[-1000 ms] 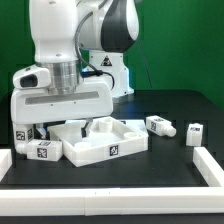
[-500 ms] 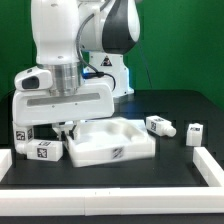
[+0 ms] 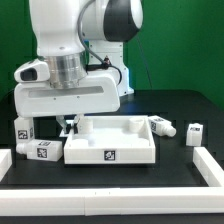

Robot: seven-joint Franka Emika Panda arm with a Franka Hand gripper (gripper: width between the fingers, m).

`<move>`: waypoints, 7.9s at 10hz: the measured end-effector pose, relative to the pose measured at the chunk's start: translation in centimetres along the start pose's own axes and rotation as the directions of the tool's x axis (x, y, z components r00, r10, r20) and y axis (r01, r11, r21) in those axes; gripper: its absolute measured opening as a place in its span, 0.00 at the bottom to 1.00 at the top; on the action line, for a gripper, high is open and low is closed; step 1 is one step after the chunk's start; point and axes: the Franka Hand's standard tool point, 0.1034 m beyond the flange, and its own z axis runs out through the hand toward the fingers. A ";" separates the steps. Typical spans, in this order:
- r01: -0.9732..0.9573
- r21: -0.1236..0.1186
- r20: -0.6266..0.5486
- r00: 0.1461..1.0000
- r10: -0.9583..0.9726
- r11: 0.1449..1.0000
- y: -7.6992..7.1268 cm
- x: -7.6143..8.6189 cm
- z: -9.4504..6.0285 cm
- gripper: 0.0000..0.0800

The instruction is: Assemble one leg

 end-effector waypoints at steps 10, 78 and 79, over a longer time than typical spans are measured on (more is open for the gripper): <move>0.002 0.015 -0.010 1.000 -0.002 1.000 -6.4 4.1 -0.4 0.07; -0.348 -0.150 0.746 0.575 0.337 0.925 -25.6 -5.7 6.0 0.36; -0.337 -0.130 0.758 0.573 0.313 0.932 -25.3 -5.5 5.5 0.36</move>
Offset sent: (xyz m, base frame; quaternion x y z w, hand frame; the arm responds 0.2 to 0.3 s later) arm 0.0456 0.0634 0.0034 -0.0260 0.0524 -0.0130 0.9982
